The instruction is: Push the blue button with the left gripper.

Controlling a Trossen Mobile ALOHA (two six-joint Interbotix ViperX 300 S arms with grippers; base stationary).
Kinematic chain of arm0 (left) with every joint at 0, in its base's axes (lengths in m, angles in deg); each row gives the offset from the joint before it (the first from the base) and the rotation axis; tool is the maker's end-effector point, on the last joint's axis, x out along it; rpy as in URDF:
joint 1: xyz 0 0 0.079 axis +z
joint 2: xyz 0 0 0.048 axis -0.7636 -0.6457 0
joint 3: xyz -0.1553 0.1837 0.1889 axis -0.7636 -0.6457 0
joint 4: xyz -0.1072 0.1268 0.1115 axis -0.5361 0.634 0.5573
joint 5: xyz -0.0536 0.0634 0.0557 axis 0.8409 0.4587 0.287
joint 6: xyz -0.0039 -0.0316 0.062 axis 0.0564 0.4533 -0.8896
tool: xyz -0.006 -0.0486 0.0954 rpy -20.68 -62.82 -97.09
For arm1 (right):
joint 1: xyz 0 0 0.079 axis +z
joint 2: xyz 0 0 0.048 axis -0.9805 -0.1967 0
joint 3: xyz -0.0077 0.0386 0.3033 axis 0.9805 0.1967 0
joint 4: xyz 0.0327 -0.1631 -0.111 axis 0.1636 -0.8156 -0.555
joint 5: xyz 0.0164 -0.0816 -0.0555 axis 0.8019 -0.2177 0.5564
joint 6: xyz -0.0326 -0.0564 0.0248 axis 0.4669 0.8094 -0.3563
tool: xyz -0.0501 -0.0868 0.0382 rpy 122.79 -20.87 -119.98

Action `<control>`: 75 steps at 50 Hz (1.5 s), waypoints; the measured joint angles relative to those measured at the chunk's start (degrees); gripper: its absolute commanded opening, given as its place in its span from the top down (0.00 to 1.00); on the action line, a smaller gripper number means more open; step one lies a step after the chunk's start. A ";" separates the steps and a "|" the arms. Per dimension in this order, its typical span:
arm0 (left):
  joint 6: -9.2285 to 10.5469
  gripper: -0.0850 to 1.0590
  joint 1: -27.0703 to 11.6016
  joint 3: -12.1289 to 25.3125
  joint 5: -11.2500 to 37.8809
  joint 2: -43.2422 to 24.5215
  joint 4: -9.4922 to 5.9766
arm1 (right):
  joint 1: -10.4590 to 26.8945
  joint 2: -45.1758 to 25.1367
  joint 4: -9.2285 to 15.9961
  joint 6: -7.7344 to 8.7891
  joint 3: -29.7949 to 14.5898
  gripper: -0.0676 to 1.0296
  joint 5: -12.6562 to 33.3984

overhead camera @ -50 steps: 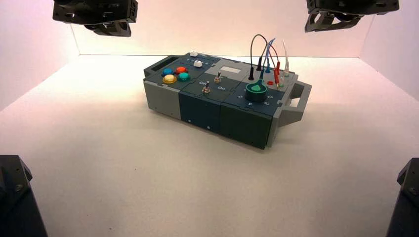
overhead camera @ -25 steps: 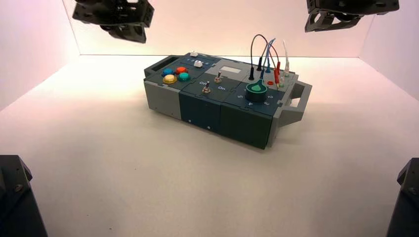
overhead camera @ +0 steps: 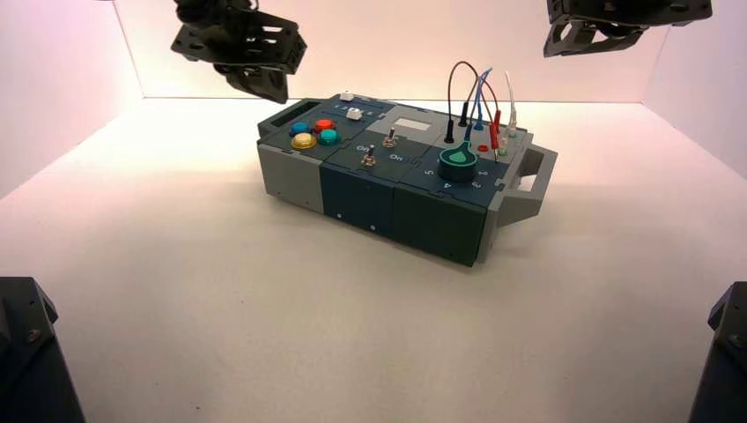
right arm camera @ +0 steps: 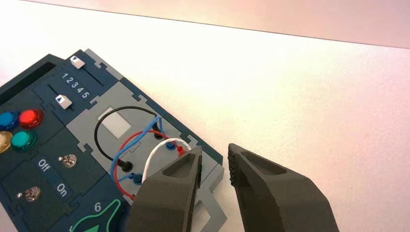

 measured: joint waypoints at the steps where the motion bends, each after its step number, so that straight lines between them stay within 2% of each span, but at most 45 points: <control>1: 0.09 0.95 0.00 0.00 0.09 -0.09 0.00 | 0.00 0.00 0.00 0.00 0.00 0.65 0.09; 16: 0.00 0.95 -0.26 0.18 1.23 -0.18 0.00 | 0.00 0.97 0.00 0.00 0.09 0.65 0.09; 39: 0.00 0.95 -0.62 2.20 1.23 -4.39 -0.18 | 0.00 0.97 0.00 0.00 0.09 0.65 0.09; 75: 0.00 0.95 -0.62 2.64 -2.02 -6.24 -0.18 | 0.00 0.97 -0.09 0.00 0.09 0.65 0.09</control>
